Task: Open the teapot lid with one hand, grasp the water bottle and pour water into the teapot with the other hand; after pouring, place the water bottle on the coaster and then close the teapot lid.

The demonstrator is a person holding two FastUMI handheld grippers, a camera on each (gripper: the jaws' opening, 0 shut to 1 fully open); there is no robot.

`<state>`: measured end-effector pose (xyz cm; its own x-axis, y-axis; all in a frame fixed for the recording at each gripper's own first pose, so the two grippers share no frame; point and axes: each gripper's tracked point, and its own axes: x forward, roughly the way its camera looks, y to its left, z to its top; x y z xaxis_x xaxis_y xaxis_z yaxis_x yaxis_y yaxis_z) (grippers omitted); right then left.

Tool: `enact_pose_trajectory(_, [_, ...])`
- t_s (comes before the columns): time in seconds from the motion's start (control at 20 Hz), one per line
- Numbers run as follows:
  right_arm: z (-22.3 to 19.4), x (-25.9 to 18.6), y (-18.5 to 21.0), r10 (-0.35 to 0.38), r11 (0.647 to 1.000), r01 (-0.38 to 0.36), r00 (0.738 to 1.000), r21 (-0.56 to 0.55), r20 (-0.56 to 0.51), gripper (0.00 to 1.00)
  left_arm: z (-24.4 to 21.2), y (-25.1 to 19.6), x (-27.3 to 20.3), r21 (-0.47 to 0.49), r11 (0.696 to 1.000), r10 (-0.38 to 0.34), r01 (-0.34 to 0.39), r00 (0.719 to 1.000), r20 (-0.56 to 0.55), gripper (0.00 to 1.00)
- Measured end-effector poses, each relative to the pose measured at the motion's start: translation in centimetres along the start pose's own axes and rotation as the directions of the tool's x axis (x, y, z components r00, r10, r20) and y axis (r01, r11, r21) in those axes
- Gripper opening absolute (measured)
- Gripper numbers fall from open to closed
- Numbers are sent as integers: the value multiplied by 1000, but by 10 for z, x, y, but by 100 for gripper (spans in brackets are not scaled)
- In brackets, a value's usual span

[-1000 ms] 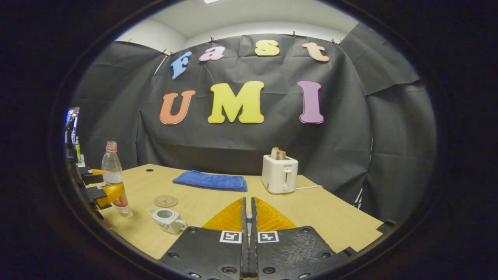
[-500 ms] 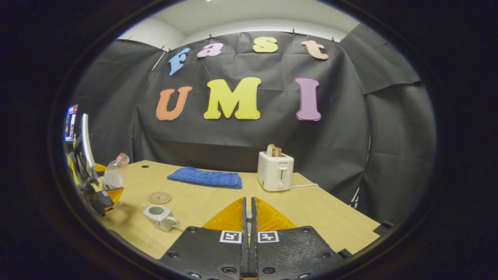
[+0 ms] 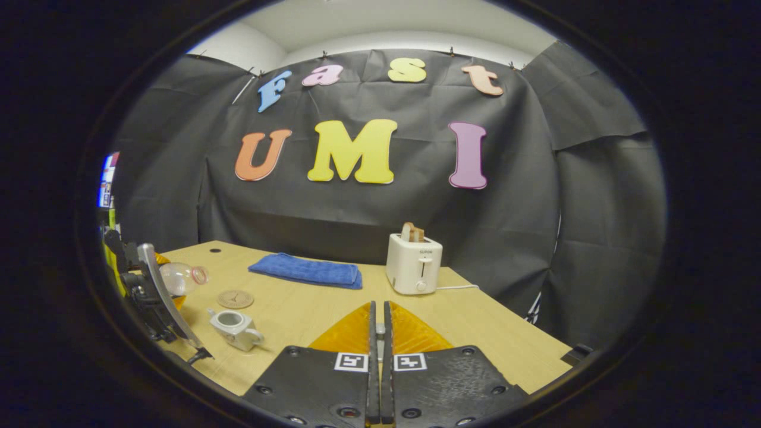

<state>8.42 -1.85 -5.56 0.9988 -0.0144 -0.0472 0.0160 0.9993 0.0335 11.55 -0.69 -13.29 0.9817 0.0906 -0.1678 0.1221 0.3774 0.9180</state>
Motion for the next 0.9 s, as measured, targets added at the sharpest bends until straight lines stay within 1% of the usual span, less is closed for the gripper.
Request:
enact_pose_trajectory(0.2, [2,0,0,2,1000,-2,1000,-14,5,1,3,-3,-6,120,993,2,-3,1000,9,75])
enact_pose_trajectory(0.4, [0,1,2,7,1000,-7,1000,-17,1,1,7,-6,-14,198,980,-3,2,1000,5,75])
enact_pose_trajectory(0.7, [-1,1,-2,2,1000,-2,1000,-13,-4,1,19,-2,-17,305,952,-2,-1,1000,9,75])
enact_pose_trajectory(0.9, [-1,3,-6,-6,1000,6,1000,-9,-8,1,24,-2,-16,392,920,3,-4,1000,5,75])
